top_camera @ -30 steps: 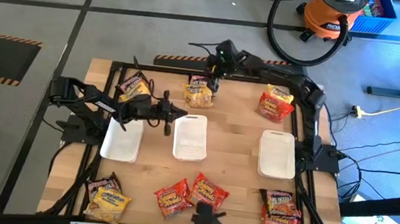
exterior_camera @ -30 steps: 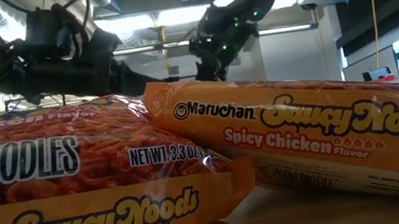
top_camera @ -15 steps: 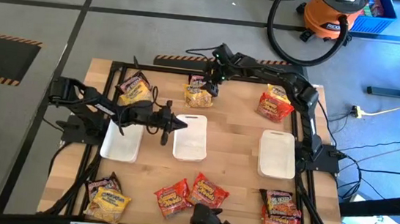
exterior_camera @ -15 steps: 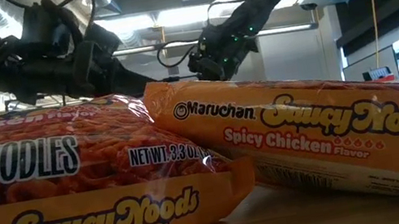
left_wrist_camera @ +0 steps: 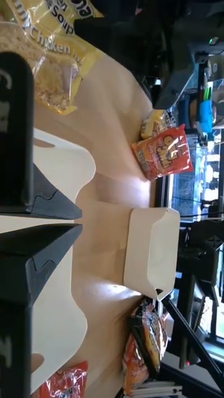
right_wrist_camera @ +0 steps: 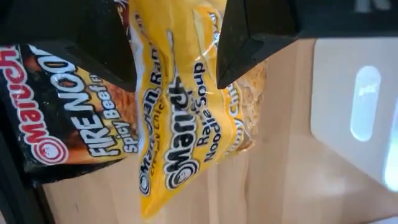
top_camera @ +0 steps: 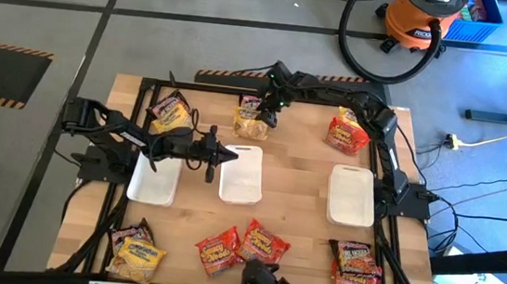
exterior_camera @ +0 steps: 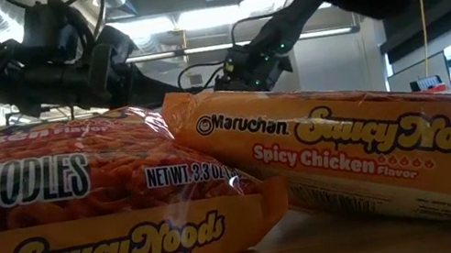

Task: Sort Maruchan noodles
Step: Put the middle top yellow noodle pack into the center white bin

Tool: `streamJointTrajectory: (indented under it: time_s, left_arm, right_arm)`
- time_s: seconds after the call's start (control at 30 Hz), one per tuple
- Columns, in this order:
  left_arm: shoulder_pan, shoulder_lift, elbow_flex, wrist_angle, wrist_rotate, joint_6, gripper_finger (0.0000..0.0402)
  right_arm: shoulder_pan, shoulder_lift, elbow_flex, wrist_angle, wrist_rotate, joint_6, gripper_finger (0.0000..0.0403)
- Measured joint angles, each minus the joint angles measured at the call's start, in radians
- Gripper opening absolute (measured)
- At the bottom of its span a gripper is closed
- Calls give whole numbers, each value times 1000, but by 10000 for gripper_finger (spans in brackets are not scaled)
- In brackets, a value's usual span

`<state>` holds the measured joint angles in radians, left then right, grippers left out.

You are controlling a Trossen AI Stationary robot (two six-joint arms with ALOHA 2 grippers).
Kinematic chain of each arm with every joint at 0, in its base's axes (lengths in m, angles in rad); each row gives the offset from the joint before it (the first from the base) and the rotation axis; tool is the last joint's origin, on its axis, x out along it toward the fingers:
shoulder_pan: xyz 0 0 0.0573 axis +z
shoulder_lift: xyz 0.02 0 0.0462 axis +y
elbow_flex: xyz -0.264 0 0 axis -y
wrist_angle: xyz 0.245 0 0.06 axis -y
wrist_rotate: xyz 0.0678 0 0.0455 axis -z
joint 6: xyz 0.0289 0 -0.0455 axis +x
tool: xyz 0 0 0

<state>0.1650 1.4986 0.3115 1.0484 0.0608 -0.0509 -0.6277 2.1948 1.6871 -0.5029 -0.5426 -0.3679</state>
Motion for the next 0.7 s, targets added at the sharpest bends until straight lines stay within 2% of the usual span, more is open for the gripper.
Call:
streamJointTrajectory:
  time_s: [0.2, 0.53, 0.7]
  left_arm:
    - [0, 0, 0, 0, 0, 0, 18]
    - [0, 0, 0, 0, 0, 22, 18]
    - [0, 0, 0, 0, 0, 35, 18]
  right_arm:
    - [0, 9, 0, -26, -5, 1, 155]
    - [7, 9, 0, -23, -7, -62, 11]
    - [38, 5, 0, -28, 58, -126, 3]
